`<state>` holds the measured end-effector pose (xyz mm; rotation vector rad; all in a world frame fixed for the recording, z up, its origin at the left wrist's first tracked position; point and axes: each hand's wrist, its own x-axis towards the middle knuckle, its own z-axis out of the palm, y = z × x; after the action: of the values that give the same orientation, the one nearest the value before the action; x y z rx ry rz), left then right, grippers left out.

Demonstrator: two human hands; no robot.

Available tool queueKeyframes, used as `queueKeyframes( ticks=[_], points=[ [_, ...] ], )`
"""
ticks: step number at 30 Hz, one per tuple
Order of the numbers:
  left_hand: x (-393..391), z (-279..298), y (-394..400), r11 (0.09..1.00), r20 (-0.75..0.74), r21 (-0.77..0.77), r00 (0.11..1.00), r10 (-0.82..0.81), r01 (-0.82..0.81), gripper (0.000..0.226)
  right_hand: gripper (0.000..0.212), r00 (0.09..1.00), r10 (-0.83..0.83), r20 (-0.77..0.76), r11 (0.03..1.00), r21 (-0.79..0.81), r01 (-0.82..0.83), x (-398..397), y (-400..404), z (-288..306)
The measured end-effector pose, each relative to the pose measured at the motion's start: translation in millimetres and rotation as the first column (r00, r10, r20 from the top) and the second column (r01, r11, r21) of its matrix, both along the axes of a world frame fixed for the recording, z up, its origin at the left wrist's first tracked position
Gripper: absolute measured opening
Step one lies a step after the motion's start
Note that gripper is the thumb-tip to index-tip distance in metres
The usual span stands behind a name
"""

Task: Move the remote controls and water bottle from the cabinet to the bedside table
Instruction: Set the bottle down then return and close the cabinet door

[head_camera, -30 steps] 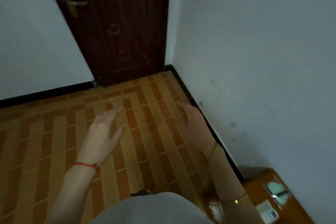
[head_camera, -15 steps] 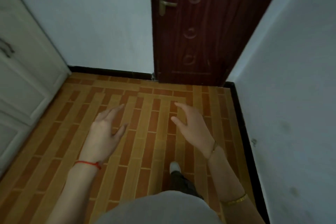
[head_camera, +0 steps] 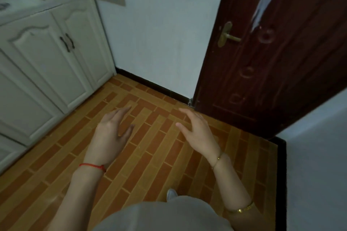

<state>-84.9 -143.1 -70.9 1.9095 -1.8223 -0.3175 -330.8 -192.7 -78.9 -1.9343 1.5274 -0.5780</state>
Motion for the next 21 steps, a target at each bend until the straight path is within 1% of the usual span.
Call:
queueKeyframes(
  ticks=[4,9,12,21],
  points=[
    [-8,4,-40,0.996,-0.012,-0.024,0.996,0.091,-0.092,0.056,0.05,0.994,0.111,0.006,0.994,0.0,-0.111,-1,-66,6],
    [-9,-1,-78,0.981,-0.016,-0.011,0.981,0.193,-0.193,0.055,0.05,0.977,0.213,0.021,0.977,0.005,-0.213,14,-133,2],
    [-6,-5,-98,0.97,-0.02,0.011,0.97,0.243,-0.242,0.056,0.051,0.961,0.275,0.023,0.961,0.034,-0.276,29,-165,-4],
    [31,-24,-182,0.94,-0.033,0.052,0.94,0.339,-0.337,0.055,0.051,0.924,0.381,0.023,0.923,0.045,-0.381,79,-267,-32]
  ],
)
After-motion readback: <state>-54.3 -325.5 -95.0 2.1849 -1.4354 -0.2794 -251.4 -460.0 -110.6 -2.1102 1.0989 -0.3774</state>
